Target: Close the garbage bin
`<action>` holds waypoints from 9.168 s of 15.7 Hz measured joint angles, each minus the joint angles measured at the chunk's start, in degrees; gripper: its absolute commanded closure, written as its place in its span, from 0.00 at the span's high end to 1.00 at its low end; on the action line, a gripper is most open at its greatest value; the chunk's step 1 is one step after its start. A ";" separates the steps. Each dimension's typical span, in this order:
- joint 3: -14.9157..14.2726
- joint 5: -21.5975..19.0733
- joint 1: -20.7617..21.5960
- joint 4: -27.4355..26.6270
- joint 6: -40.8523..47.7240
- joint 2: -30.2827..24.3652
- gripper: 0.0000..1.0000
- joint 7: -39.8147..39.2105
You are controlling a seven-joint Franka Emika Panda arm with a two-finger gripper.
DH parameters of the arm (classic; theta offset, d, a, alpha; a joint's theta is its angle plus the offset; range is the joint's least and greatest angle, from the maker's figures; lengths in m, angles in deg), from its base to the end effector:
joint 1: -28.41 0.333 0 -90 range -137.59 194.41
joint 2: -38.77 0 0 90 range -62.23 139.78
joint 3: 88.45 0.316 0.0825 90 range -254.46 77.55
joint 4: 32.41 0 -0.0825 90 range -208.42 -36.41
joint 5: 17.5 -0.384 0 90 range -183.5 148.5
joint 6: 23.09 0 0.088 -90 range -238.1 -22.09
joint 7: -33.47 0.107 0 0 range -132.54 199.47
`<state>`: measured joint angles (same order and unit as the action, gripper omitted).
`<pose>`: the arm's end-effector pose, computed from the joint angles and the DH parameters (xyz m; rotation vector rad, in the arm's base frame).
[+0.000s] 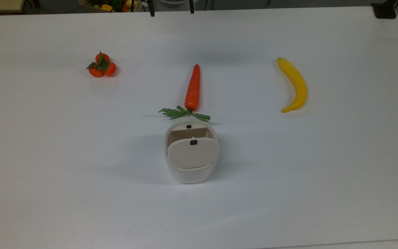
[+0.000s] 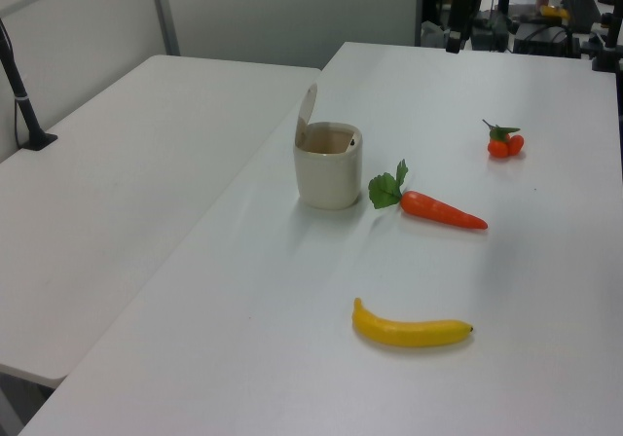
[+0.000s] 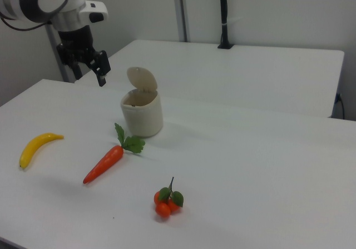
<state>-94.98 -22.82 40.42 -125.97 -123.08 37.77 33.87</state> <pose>0.5621 0.0618 0.6213 -3.0326 -0.1189 -0.1893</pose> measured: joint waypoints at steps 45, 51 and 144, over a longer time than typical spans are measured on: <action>0.53 -4.37 1.26 14.84 -46.02 26.63 0.00 9.92; 0.52 -4.37 1.77 14.86 -52.60 30.28 0.00 9.96; 5.44 0.45 -5.56 2.62 1.22 -0.94 1.00 1.82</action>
<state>-89.53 -22.38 34.86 -123.35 -121.86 36.83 35.69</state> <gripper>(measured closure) 0.000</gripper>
